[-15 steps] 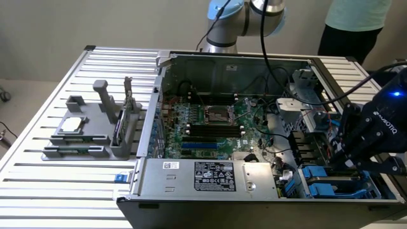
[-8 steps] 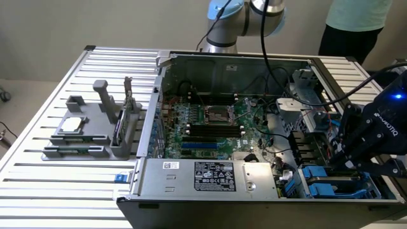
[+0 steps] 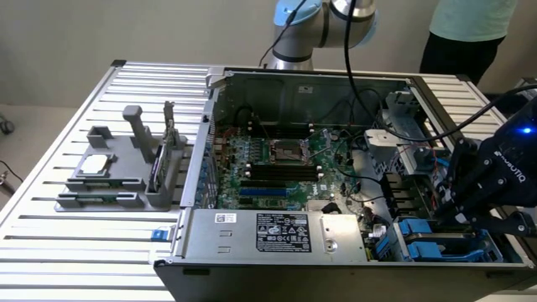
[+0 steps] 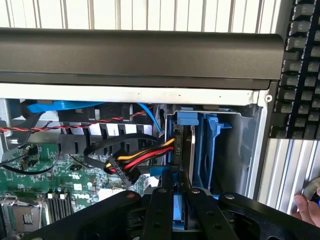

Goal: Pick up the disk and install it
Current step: 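Insert the second disk wire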

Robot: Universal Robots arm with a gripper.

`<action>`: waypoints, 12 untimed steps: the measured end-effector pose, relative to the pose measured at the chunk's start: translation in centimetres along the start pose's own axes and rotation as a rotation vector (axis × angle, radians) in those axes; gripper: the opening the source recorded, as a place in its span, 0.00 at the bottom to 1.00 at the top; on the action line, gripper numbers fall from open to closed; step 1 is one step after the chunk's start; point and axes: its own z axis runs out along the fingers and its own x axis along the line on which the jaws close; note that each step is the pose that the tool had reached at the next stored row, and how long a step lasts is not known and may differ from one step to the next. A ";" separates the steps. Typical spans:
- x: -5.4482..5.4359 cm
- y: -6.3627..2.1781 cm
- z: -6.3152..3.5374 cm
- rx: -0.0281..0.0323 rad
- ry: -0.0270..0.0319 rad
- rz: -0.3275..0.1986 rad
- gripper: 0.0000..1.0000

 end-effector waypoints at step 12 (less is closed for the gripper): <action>-0.3 0.03 0.21 0.0028 0.0082 -0.001 0.25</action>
